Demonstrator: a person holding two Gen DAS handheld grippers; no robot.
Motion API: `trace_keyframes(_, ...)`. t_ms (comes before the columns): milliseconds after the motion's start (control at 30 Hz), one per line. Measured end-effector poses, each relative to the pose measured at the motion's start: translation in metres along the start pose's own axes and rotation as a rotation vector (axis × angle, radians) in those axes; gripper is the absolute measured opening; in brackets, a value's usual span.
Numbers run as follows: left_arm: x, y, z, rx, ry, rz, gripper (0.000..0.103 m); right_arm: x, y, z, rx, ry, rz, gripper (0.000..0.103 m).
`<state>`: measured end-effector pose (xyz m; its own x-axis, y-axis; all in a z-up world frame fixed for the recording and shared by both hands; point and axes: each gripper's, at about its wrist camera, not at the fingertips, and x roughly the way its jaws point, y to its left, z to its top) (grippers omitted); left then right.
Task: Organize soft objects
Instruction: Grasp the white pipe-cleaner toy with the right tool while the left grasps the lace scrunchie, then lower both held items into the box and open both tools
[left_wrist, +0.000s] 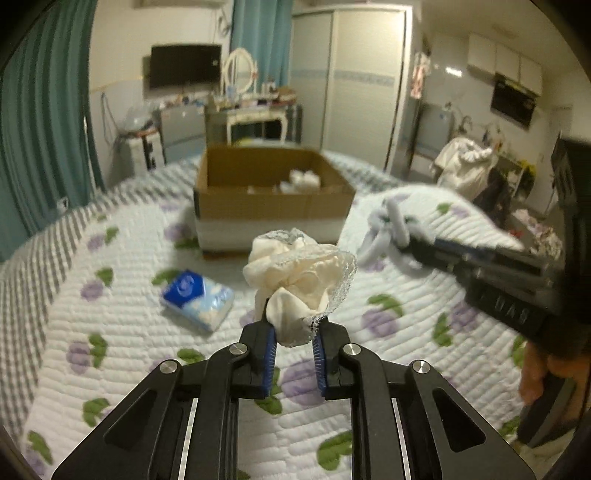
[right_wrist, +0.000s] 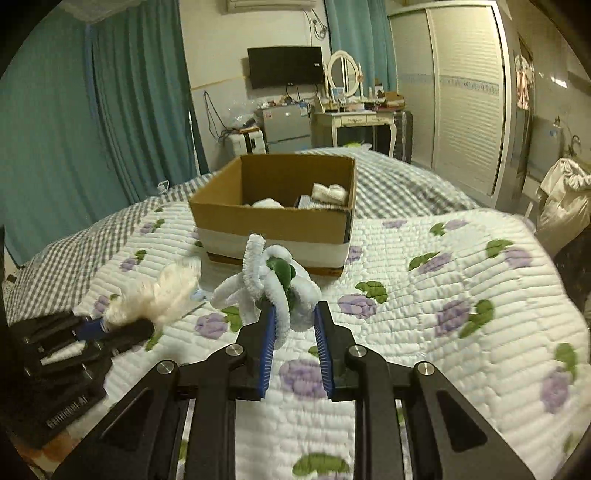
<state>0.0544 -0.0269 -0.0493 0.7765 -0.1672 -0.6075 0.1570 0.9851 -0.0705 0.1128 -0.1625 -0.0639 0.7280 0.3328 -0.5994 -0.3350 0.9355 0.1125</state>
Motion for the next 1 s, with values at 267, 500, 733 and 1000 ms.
trace_keyframes(267, -0.055, -0.004, 0.049, 0.028, -0.12, -0.003, 0.016, -0.065, 0.011, 0.031, -0.056, -0.089, 0.003, 0.02)
trace_keyframes(500, -0.066, 0.004, 0.104, 0.047, -0.195, 0.003, 0.016, -0.086, 0.011, 0.1, -0.102, -0.161, -0.022, 0.02)
trace_keyframes(733, -0.023, 0.015, 0.157, 0.082, -0.219, 0.075, 0.016, -0.058, 0.008, 0.174, -0.112, -0.193, -0.023, 0.02)
trace_keyframes(1000, 0.056, 0.032, 0.184, 0.068, -0.177, 0.111, 0.016, 0.032, 0.001, 0.211, -0.157, -0.159, -0.067, 0.02)
